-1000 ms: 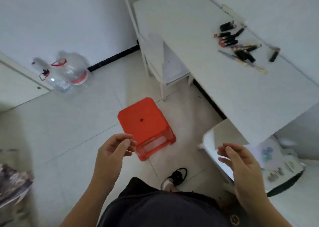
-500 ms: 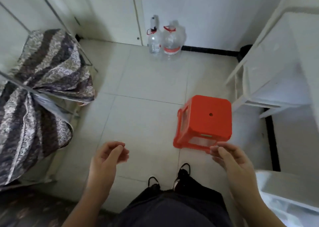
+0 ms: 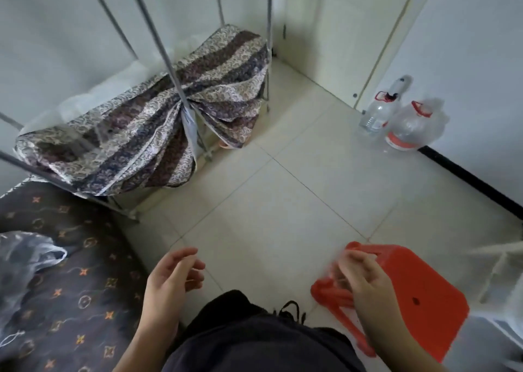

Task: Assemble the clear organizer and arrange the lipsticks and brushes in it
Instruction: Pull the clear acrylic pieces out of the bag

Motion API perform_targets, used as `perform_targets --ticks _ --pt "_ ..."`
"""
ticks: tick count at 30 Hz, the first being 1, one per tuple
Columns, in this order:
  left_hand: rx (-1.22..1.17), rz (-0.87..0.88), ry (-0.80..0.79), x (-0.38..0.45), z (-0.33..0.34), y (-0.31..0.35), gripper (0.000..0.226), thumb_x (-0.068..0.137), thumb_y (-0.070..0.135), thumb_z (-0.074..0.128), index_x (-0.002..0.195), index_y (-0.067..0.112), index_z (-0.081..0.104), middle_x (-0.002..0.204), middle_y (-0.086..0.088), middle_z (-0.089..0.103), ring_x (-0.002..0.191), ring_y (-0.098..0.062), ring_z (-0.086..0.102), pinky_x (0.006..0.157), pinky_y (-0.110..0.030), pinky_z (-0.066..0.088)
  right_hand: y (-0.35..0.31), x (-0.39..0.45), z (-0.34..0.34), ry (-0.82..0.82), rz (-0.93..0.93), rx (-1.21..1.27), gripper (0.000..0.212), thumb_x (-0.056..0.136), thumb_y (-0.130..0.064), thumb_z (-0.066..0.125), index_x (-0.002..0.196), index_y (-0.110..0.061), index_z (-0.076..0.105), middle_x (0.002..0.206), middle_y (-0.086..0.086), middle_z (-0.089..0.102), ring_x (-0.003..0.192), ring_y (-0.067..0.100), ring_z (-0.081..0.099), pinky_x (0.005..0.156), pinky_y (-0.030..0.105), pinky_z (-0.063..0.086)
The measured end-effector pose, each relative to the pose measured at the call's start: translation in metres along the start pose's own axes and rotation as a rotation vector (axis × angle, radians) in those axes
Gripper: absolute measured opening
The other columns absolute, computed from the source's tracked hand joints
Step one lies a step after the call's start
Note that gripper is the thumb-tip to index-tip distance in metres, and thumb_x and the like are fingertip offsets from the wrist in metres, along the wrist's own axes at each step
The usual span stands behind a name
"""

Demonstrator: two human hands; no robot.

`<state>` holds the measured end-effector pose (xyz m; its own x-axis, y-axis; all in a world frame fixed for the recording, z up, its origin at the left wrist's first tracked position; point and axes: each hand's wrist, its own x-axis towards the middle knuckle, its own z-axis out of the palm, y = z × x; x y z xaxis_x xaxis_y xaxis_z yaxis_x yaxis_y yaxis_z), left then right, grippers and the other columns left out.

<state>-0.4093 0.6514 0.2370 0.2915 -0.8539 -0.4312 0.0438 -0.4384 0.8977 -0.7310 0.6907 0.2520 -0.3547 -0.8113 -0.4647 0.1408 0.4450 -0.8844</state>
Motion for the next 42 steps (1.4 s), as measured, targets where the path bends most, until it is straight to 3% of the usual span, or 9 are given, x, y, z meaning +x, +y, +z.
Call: perform_targets --ticks 2,7,10,19,26,31,34,38,42 --pt "-0.011 -0.009 0.044 0.005 -0.008 0.004 0.027 0.099 0.007 0.058 0.09 0.024 0.077 0.078 -0.008 0.073 0.062 -0.018 0.064 0.056 -0.025 0.054 -0.01 0.025 0.019 -0.073 -0.016 -0.061 0.009 0.097 -0.017 0.064 0.096 -0.018 0.072 0.087 0.007 0.077 0.077 0.021 0.072 0.07 0.039 0.058" --pt "-0.055 -0.071 0.181 0.031 -0.043 0.009 0.031 0.099 0.004 0.058 0.086 0.024 0.078 0.081 -0.011 0.075 0.066 -0.021 0.065 0.069 -0.039 0.054 -0.013 0.075 0.086 -0.248 -0.013 -0.181 0.007 0.096 -0.011 0.065 0.094 -0.013 0.071 0.082 0.011 0.075 0.072 0.024 0.071 0.064 0.033 0.055" --pt "-0.114 -0.08 0.251 0.059 -0.064 0.016 0.027 0.098 0.003 0.059 0.087 0.019 0.077 0.083 -0.015 0.076 0.065 -0.021 0.066 0.07 -0.039 0.054 -0.015 0.099 0.136 -0.349 0.011 -0.243 0.009 0.096 -0.006 0.063 0.095 -0.011 0.07 0.082 0.013 0.075 0.071 0.024 0.071 0.061 0.032 0.055" --pt "-0.175 -0.016 0.305 0.191 -0.149 0.072 0.025 0.102 0.004 0.055 0.094 0.014 0.076 0.09 -0.016 0.077 0.07 -0.023 0.071 0.07 -0.039 0.056 -0.072 0.171 0.295 -0.324 0.001 -0.228 0.007 0.094 -0.01 0.066 0.093 -0.006 0.071 0.082 0.016 0.075 0.068 0.026 0.071 0.066 0.042 0.055" --pt "-0.275 -0.044 0.431 0.27 -0.201 0.109 0.021 0.102 0.004 0.053 0.099 0.008 0.073 0.088 -0.019 0.077 0.068 -0.025 0.07 0.06 -0.03 0.058 -0.126 0.212 0.402 -0.379 -0.035 -0.285 0.012 0.095 -0.021 0.067 0.085 -0.023 0.075 0.086 0.01 0.076 0.072 0.026 0.072 0.064 0.04 0.057" --pt "-0.259 -0.068 0.485 0.337 -0.21 0.133 0.019 0.102 0.003 0.053 0.099 0.005 0.072 0.086 -0.018 0.076 0.07 -0.022 0.07 0.064 -0.033 0.059 -0.151 0.263 0.479 -0.441 -0.034 -0.316 0.01 0.096 -0.019 0.065 0.091 -0.014 0.072 0.082 0.01 0.075 0.067 0.025 0.068 0.058 0.034 0.055" --pt "-0.227 -0.078 0.474 0.382 -0.215 0.145 0.019 0.102 0.004 0.054 0.099 0.007 0.073 0.086 -0.015 0.077 0.069 -0.019 0.071 0.059 -0.024 0.059 -0.161 0.301 0.53 -0.52 -0.03 -0.318 0.009 0.096 -0.017 0.064 0.095 -0.011 0.071 0.082 0.011 0.074 0.067 0.023 0.068 0.057 0.033 0.055" --pt "-0.151 -0.164 0.507 0.449 -0.231 0.156 0.015 0.1 0.007 0.058 0.101 0.01 0.072 0.086 -0.011 0.078 0.074 -0.022 0.07 0.07 -0.033 0.059 -0.167 0.355 0.592 -0.621 -0.011 -0.404 0.009 0.097 -0.023 0.064 0.096 -0.018 0.072 0.083 0.007 0.074 0.07 0.021 0.07 0.06 0.032 0.057" --pt "-0.051 -0.218 0.518 0.517 -0.258 0.158 0.012 0.09 0.025 0.065 0.091 0.029 0.076 0.087 -0.004 0.079 0.076 -0.016 0.073 0.071 -0.032 0.058 -0.161 0.408 0.659 -0.743 0.0 -0.548 0.01 0.097 -0.024 0.063 0.099 -0.017 0.07 0.083 0.004 0.075 0.071 0.02 0.071 0.063 0.034 0.059"
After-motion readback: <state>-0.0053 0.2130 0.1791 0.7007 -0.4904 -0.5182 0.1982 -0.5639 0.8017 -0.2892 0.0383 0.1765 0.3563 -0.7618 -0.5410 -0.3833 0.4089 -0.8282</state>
